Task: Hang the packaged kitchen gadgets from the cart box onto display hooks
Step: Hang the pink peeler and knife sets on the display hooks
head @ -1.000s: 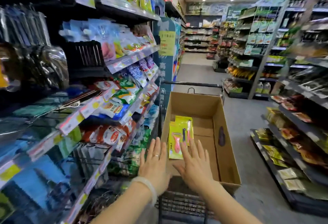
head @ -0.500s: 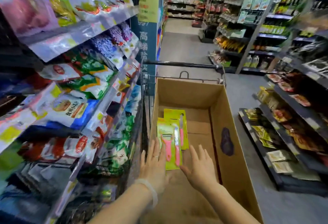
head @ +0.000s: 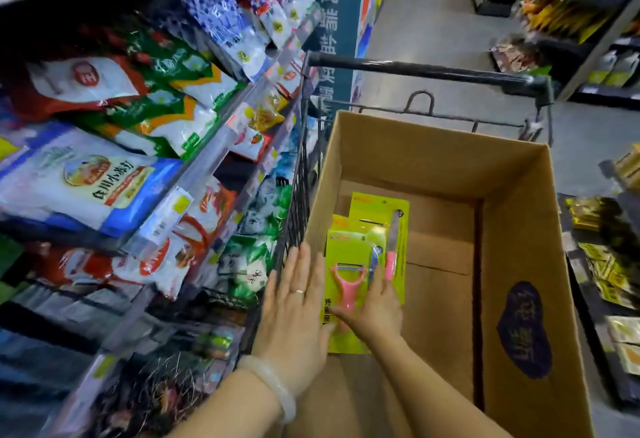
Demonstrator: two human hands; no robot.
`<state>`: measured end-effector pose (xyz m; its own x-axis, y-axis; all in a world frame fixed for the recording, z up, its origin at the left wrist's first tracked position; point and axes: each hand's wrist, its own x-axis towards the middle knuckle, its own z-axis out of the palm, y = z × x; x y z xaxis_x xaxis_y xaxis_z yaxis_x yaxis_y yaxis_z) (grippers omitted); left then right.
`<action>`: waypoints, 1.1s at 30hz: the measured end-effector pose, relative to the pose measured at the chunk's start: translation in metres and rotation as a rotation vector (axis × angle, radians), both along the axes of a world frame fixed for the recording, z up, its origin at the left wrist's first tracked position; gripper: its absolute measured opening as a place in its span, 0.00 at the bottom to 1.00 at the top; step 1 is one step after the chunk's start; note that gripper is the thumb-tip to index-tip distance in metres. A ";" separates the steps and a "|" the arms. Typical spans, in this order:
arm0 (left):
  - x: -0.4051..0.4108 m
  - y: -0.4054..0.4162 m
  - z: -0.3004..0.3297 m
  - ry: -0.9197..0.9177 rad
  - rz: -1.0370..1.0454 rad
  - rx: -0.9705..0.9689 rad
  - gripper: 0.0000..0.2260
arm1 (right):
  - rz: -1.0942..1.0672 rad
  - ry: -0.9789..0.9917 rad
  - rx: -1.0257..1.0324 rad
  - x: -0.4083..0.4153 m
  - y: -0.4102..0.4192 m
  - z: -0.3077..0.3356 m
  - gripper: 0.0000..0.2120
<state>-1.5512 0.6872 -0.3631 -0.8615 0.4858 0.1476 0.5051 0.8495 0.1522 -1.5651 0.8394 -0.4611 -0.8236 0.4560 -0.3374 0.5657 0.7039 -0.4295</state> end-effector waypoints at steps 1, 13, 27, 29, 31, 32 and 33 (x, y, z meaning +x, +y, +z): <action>-0.001 0.002 -0.003 0.009 0.006 -0.002 0.51 | -0.031 0.008 -0.002 -0.007 -0.001 -0.006 0.60; -0.002 0.024 0.007 -0.128 -0.008 -0.016 0.49 | -0.308 0.026 -0.288 -0.001 0.037 0.015 0.43; -0.018 0.072 0.066 -0.301 0.486 0.905 0.35 | -0.050 0.636 -0.484 0.012 0.029 0.161 0.44; -0.030 0.061 0.075 -0.309 0.531 0.960 0.35 | -0.056 0.695 -0.618 0.009 0.023 0.169 0.38; -0.040 0.045 0.076 -0.293 0.550 0.940 0.36 | -0.080 0.701 -0.789 0.001 0.024 0.169 0.28; -0.043 0.036 0.076 -0.286 0.562 0.923 0.37 | -0.100 0.685 -0.803 -0.006 0.028 0.162 0.24; -0.045 0.028 0.074 -0.286 0.575 0.914 0.38 | -0.115 0.645 -0.744 -0.013 0.032 0.149 0.21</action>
